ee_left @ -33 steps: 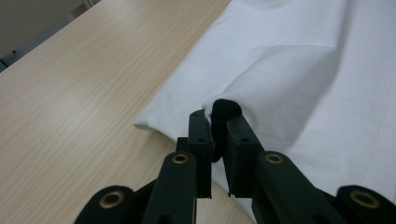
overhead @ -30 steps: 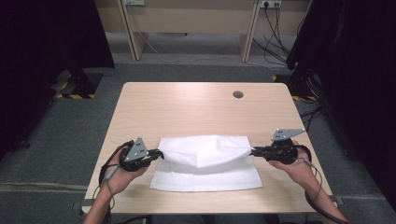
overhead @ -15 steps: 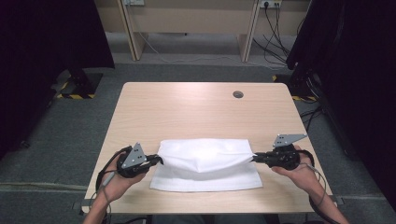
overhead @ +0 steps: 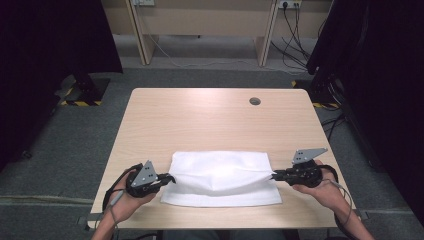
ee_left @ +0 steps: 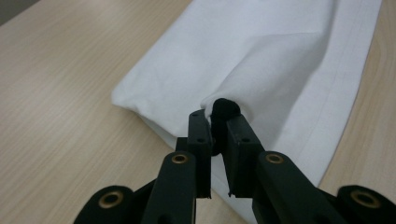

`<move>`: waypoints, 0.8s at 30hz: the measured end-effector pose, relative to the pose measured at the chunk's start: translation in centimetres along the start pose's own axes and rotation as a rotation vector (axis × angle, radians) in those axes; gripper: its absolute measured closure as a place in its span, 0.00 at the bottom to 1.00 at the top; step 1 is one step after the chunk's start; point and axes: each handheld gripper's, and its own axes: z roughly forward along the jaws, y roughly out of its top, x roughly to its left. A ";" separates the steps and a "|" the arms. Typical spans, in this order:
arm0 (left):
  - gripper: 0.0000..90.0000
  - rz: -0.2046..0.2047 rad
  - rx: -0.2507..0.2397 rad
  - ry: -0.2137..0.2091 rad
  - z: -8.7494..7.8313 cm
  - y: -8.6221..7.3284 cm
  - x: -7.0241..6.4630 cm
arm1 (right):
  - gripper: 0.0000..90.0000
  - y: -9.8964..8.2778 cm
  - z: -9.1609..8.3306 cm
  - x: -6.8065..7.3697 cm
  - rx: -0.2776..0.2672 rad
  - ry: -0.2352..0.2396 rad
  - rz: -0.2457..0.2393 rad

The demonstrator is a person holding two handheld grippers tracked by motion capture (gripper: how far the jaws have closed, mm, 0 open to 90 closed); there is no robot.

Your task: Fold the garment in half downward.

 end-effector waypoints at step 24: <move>0.89 0.012 0.134 -0.011 2.5 -1.3 -0.3 | 0.90 -1.4 2.3 0.5 0.094 -0.025 -0.009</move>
